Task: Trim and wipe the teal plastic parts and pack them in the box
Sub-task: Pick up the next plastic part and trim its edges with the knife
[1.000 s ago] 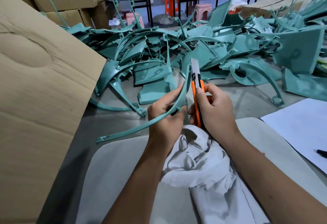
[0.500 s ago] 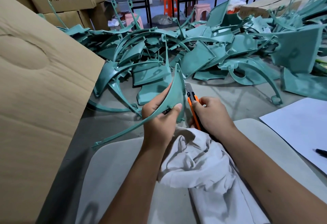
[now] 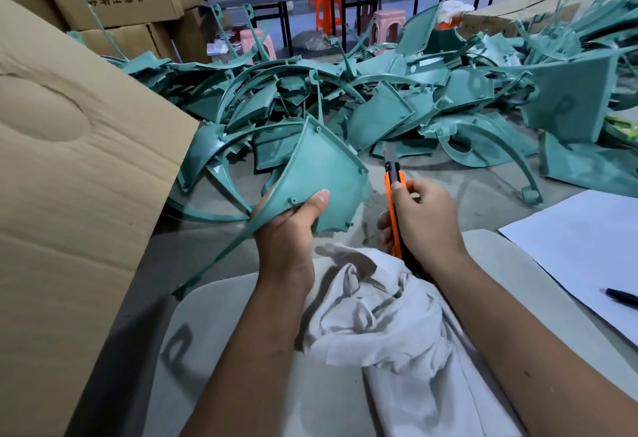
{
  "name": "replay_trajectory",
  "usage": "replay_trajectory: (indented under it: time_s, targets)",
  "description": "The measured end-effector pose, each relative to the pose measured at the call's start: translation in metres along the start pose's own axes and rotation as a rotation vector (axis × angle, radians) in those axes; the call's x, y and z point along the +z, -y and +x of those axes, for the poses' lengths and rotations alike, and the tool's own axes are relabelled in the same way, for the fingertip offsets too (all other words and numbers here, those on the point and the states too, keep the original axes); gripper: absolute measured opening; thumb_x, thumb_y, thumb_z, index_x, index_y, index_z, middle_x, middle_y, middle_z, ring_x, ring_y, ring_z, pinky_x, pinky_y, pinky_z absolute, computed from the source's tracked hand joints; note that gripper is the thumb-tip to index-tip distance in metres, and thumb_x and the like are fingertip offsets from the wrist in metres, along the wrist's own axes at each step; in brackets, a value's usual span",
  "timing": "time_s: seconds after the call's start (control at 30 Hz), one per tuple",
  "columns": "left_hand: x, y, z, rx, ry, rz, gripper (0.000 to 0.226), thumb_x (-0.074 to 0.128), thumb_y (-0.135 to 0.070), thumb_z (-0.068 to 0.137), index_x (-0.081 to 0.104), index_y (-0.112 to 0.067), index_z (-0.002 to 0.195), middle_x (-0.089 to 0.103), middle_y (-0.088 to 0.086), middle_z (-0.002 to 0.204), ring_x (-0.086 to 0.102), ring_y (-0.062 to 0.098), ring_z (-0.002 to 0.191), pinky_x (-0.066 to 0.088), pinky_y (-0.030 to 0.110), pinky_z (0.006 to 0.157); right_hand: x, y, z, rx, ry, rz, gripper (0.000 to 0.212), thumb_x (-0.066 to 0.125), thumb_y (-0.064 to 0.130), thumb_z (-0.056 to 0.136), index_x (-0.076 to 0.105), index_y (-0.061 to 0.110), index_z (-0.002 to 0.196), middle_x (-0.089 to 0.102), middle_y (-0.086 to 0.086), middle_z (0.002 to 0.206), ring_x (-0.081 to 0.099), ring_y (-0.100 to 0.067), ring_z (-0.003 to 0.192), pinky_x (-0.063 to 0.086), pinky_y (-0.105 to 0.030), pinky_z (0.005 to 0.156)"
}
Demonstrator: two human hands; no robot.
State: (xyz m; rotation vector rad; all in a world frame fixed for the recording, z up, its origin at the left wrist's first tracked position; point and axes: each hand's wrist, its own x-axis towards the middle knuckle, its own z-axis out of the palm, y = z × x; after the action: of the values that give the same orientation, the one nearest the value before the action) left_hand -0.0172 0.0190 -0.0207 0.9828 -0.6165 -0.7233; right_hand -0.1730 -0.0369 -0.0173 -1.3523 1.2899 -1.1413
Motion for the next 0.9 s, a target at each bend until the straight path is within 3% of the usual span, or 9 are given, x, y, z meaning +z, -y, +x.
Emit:
replay_trajectory:
  time_s: [0.13,0.27,0.43,0.6,0.73,0.9]
  targets:
    - [-0.002,-0.007,0.003,-0.084,-0.033,-0.034,0.029,0.079,-0.008,0.071,0.082,-0.022,0.095,0.077,0.003,0.113,0.073,0.023,0.107,0.056,0.044,0.099,-0.007,0.002,0.004,-0.312,-0.035,-0.171,0.017,0.052,0.030,0.107,0.065,0.022,0.099,0.069,-0.003,0.064,0.066,-0.018,0.047,0.052,-0.033,0.044]
    - [-0.009,-0.017,0.011,-0.087,-0.105,-0.102,0.023,0.077,-0.013,0.084,0.073,-0.011,0.107,0.078,0.007,0.107,0.076,0.027,0.099,0.062,0.043,0.079,-0.021,0.001,0.015,-0.553,-0.161,-0.296,0.012,0.053,0.031,0.108,0.063,0.028,0.115,0.068,0.009,0.072,0.064,-0.010,0.058,0.055,-0.040,0.054]
    - [-0.015,-0.025,0.021,-0.081,-0.147,-0.101,0.017,0.066,-0.010,0.097,0.067,-0.005,0.113,0.079,0.007,0.103,0.076,0.023,0.093,0.061,0.034,0.073,-0.030,0.000,0.018,-0.659,-0.084,-0.254,0.009,0.054,0.029,0.108,0.062,0.029,0.112,0.063,0.004,0.073,0.055,-0.016,0.060,0.044,-0.037,0.052]
    - [-0.030,-0.030,0.028,-0.166,-0.066,0.113,0.016,0.064,-0.006,0.095,0.068,0.002,0.109,0.078,0.013,0.098,0.076,0.028,0.088,0.061,0.037,0.070,-0.025,-0.003,0.018,-0.744,0.040,-0.518,0.012,0.057,0.032,0.106,0.064,0.024,0.112,0.060,0.012,0.077,0.054,-0.011,0.067,0.039,-0.033,0.058]
    - [-0.041,-0.036,0.028,-0.248,0.042,0.255,0.005,0.069,-0.012,0.092,0.070,-0.010,0.088,0.076,0.003,0.076,0.073,0.018,0.064,0.054,0.029,0.047,-0.018,-0.005,0.016,-0.717,0.132,-0.654,0.020,0.059,0.022,0.104,0.064,0.020,0.123,0.070,0.002,0.105,0.061,-0.024,0.092,0.048,-0.039,0.075]
    - [-0.039,-0.039,0.027,-0.219,0.041,0.188,0.008,0.068,-0.010,0.093,0.070,-0.003,0.095,0.077,0.011,0.084,0.074,0.023,0.072,0.057,0.029,0.058,-0.016,-0.003,0.015,-0.728,0.162,-0.686,0.020,0.060,0.021,0.103,0.066,0.023,0.122,0.070,0.003,0.106,0.061,-0.027,0.093,0.050,-0.042,0.075]
